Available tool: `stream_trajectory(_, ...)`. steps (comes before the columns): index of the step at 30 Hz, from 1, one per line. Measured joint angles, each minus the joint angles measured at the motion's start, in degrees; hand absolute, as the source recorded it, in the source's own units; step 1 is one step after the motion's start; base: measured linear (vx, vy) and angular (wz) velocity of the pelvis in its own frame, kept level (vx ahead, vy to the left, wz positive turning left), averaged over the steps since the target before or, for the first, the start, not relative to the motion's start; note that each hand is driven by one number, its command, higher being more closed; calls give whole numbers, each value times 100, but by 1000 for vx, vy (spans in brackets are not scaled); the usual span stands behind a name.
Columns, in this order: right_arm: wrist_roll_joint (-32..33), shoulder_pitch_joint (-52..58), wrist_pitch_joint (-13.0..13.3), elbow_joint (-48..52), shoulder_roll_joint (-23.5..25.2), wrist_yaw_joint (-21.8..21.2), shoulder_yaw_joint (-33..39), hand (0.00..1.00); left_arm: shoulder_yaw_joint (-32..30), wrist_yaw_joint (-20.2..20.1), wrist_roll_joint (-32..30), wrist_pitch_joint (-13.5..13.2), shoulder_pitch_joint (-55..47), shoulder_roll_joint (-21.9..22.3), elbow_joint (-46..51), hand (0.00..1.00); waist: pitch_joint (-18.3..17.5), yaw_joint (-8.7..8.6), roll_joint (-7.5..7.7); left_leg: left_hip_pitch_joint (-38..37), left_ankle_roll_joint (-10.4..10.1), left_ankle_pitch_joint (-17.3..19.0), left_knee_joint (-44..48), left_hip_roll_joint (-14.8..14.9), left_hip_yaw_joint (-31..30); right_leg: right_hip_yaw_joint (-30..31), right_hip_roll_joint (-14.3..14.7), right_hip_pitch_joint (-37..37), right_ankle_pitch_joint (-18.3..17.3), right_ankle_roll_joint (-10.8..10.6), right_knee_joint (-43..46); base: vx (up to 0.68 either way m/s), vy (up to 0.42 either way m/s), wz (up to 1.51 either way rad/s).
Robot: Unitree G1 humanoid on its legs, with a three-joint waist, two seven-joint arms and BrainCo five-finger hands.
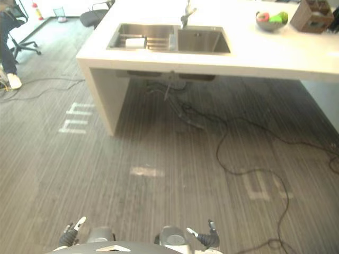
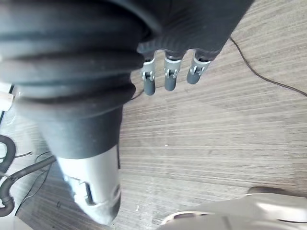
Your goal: Walk over to the sink, pick up the cup, carry it to the dishwasher, place the cup inside the dishwasher, then close the dishwasher door
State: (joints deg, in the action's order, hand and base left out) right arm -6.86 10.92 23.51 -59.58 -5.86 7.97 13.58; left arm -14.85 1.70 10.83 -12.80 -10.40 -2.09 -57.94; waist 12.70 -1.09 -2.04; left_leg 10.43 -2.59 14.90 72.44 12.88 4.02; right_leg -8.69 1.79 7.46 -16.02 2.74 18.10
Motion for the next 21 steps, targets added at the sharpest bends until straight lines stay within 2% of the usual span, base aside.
stream_trajectory(2,40,-107,6,1,5,0,10,0,-7,-1,-29,-33,4,-5,121,0,91,116,108,458,56,256,-803,-220,363,73,-131,548,8,-15,-365,511,59,-23)
stream_trajectory(3,55,-197,9,10,56,-2,16,0,-6,7,-55,-52,8,-34,161,0,140,168,195,649,136,320,-1814,-414,639,125,-285,755,6,-19,-413,574,144,-33)
stream_trajectory(4,86,-248,48,37,63,-1,34,0,50,19,-113,-59,-7,-30,221,0,142,215,189,685,139,-60,-3386,-650,746,216,-398,848,-35,-89,-365,564,159,-40)
stream_trajectory(5,90,-247,64,62,25,-2,38,0,149,33,-124,-86,-65,1,247,0,113,261,89,628,42,-491,-4327,-708,660,286,-355,858,-75,-144,-328,583,215,-67)
stream_trajectory(6,96,-290,88,69,-79,-9,4,0,297,53,-161,-114,-152,71,236,0,74,369,-107,514,522,-1507,-5060,-742,528,604,-277,971,-260,-270,-330,398,187,-47)
stream_trajectory(7,83,-384,105,32,45,-15,-167,0,292,66,-149,-113,-99,-109,203,0,114,332,199,476,445,-1366,-5106,-980,625,911,-479,1037,-308,-230,-447,452,216,-31)
stream_trajectory(9,80,-467,112,8,128,6,-255,0,365,105,-145,-147,11,-200,161,0,126,342,287,538,540,-1232,-5092,-1100,675,1117,-506,910,-180,-264,-472,328,150,4)
stream_trajectory(10,64,-517,106,8,125,12,-361,0,405,156,-138,-138,90,-220,96,0,88,340,358,548,593,-1113,-5060,-1195,703,1146,-595,875,-63,-367,-386,339,148,0)
stream_trajectory(12,44,-549,94,6,114,19,-395,0,546,187,-90,-137,123,-274,18,0,84,328,364,420,644,-910,-4980,-1347,769,1207,-758,813,-3,-447,4,419,154,2)
stream_trajectory(13,29,-524,60,6,113,25,-388,0,634,189,-93,-133,145,-315,-25,0,65,336,383,218,725,-763,-4970,-1441,855,1273,-853,775,60,-559,444,360,106,-8)
stream_trajectory(15,28,-480,1,2,112,24,-379,0,670,188,-95,-132,133,-362,-66,0,-74,321,434,-104,774,-529,-5046,-1561,921,1283,-987,368,381,-997,1622,383,103,-19)
stream_trajectory(16,31,-479,-1,4,106,23,-379,0,730,188,-98,-133,119,-390,-67,0,-75,289,469,-483,806,-418,-5207,-1609,976,1278,-1084,-59,1049,-1336,2678,462,125,-34)
stream_trajectory(17,36,-472,7,8,78,21,-381,0,837,195,-98,-139,110,-431,-60,0,-72,281,476,-879,782,-281,-5398,-1618,1023,1188,-1220,-594,1543,-1333,3855,367,92,-36)
stream_trajectory(18,36,-458,18,16,60,22,-384,0,874,208,-101,-142,107,-448,-55,0,-66,259,467,-1072,785,-253,-5486,-1619,1038,1000,-1331,-878,1437,-1168,4383,324,75,-35)
stream_trajectory(19,42,-398,18,20,31,23,-405,0,937,354,-103,-168,103,-443,49,0,-70,204,425,-1431,730,-265,-5750,-1605,1108,588,-1561,-1394,1147,-716,5050,230,43,-19)
stream_trajectory(20,44,-371,21,28,20,24,-431,0,970,450,-104,-199,106,-429,179,0,-83,179,429,-1594,709,-273,-5871,-1582,1141,459,-1607,-1607,1026,-601,5135,288,31,-18)
stream_trajectory(21,53,-348,24,31,9,27,-500,0,1056,718,-112,-260,136,-396,685,0,-95,134,439,-1802,664,-287,-6052,-1525,1151,254,-1607,-2041,766,-612,4937,289,-20,-1)
